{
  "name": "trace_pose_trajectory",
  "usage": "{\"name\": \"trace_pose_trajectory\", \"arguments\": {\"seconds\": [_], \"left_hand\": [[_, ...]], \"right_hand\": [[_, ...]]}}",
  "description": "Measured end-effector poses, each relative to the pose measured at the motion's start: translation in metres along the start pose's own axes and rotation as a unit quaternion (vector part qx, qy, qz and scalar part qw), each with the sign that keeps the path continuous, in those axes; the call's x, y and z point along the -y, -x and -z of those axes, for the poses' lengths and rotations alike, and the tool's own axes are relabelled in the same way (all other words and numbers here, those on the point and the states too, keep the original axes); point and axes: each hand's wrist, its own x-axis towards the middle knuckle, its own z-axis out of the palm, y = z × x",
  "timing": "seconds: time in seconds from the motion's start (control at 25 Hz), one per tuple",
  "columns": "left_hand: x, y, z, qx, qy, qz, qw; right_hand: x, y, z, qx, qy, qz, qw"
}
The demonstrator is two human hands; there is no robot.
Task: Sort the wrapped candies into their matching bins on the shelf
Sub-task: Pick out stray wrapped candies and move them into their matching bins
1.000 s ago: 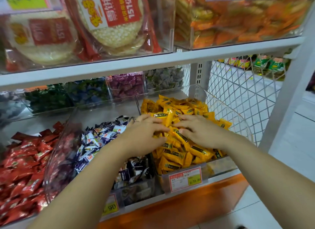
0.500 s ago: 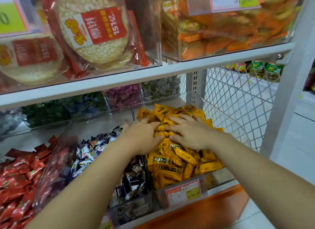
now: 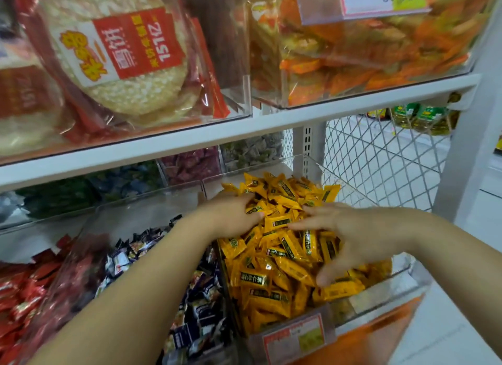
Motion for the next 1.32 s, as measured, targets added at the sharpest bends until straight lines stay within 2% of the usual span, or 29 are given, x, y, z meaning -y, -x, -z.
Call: {"name": "trace_pose_trajectory", "arguments": {"seconds": [0.08, 0.16, 0.28, 0.36, 0.44, 0.56, 0.64, 0.68, 0.76, 0.88, 1.04, 1.12, 1.2, 1.32], "left_hand": [[-0.003, -0.004, 0.001, 0.022, -0.034, -0.027, 0.999], [0.003, -0.004, 0.001, 0.014, -0.002, -0.045, 0.999], [0.007, 0.012, 0.003, -0.049, 0.074, -0.067, 0.994], [0.008, 0.032, 0.004, -0.096, 0.097, -0.081, 0.987], [0.016, 0.055, 0.004, -0.130, 0.120, -0.084, 0.981], [0.038, 0.095, 0.009, -0.158, 0.122, -0.055, 0.978], [0.056, 0.123, 0.011, -0.164, 0.112, -0.012, 0.980], [0.063, 0.134, 0.007, -0.153, 0.111, 0.005, 0.982], [0.070, 0.153, -0.007, -0.085, 0.098, 0.012, 0.991], [0.074, 0.166, -0.029, 0.054, 0.017, 0.022, 0.998], [0.084, 0.185, -0.020, 0.079, -0.002, 0.025, 0.997], [0.082, 0.196, -0.020, 0.037, 0.021, 0.011, 0.999], [0.080, 0.202, -0.020, -0.057, 0.016, 0.032, 0.998], [0.090, 0.210, -0.019, -0.167, -0.016, 0.087, 0.982]], "right_hand": [[-0.004, 0.000, -0.012, 0.027, 0.022, -0.004, 0.999], [-0.008, -0.012, -0.020, -0.010, 0.034, -0.001, 0.999], [-0.009, -0.024, -0.027, -0.049, 0.069, 0.004, 0.996], [-0.004, -0.020, -0.023, -0.051, 0.042, 0.003, 0.998], [0.010, -0.011, -0.010, -0.092, 0.040, 0.015, 0.995], [0.055, -0.006, 0.005, -0.229, 0.024, 0.088, 0.969], [0.097, -0.009, 0.000, -0.237, -0.016, 0.155, 0.959], [0.115, -0.011, -0.007, -0.211, -0.015, 0.176, 0.961], [0.137, -0.019, -0.026, -0.150, 0.044, 0.184, 0.970], [0.138, -0.028, -0.040, -0.138, 0.083, 0.166, 0.973], [0.137, -0.027, -0.041, -0.131, 0.096, 0.144, 0.976], [0.150, -0.026, -0.043, -0.157, 0.136, 0.149, 0.967], [0.170, -0.032, -0.050, -0.174, 0.151, 0.162, 0.959], [0.196, -0.058, -0.068, -0.092, 0.145, 0.110, 0.979]]}}
